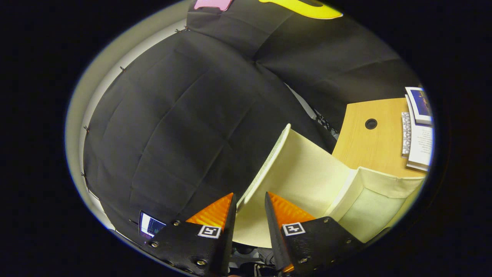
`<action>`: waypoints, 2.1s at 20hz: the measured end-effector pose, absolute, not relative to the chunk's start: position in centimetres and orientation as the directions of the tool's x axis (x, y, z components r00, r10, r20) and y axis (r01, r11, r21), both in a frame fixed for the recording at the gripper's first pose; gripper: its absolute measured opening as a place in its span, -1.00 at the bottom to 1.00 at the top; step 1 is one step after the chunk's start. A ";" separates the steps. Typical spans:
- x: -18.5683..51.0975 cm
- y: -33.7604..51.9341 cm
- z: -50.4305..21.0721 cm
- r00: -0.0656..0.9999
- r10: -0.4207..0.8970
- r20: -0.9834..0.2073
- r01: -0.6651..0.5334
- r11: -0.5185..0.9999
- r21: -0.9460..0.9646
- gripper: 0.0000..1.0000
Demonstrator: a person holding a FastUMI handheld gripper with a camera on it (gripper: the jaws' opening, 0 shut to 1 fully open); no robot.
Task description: Open the storage box then place both shoes into the box .Put the left shoe in first, then the right shoe, with the right side of both shoes facing outward in a uniform manner.
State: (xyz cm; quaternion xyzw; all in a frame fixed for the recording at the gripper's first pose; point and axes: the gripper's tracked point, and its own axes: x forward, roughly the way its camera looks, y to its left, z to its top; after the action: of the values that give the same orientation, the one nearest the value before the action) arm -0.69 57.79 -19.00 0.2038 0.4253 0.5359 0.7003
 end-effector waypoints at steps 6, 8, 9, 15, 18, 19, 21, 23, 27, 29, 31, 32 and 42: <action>-0.7 54.5 -17.5 0.094 0.918 -0.386 -0.612 0.359 0.704 0.80; -0.4 52.4 -17.2 0.122 0.913 -0.388 -0.624 0.375 0.686 0.80; -0.3 51.2 -17.2 0.138 0.909 -0.394 -0.625 0.389 0.677 0.81; 1.4 42.0 -18.0 0.300 0.860 -0.414 -0.652 0.501 0.569 0.81; 1.8 37.5 -18.7 0.356 0.833 -0.424 -0.628 0.549 0.552 0.81; 1.9 36.0 -18.9 0.378 0.823 -0.424 -0.618 0.565 0.547 0.81; 2.2 33.2 -19.9 0.415 0.796 -0.441 -0.595 0.604 0.530 0.81; 2.5 30.7 -20.7 0.454 0.764 -0.458 -0.567 0.644 0.514 0.81; 3.4 25.3 -22.6 0.540 0.680 -0.496 -0.508 0.733 0.452 0.81; 3.3 22.7 -23.6 0.564 0.641 -0.521 -0.471 0.768 0.435 0.81; 2.9 20.3 -25.0 0.578 0.604 -0.549 -0.427 0.797 0.427 0.81; 2.8 19.1 -25.7 0.582 0.585 -0.565 -0.406 0.811 0.421 0.81; -0.6 12.6 -36.0 0.499 0.408 -0.764 -0.257 0.912 0.319 0.81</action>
State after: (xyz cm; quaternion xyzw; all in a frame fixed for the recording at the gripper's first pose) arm -0.62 12.59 -36.04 0.0819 0.4617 0.1927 0.8620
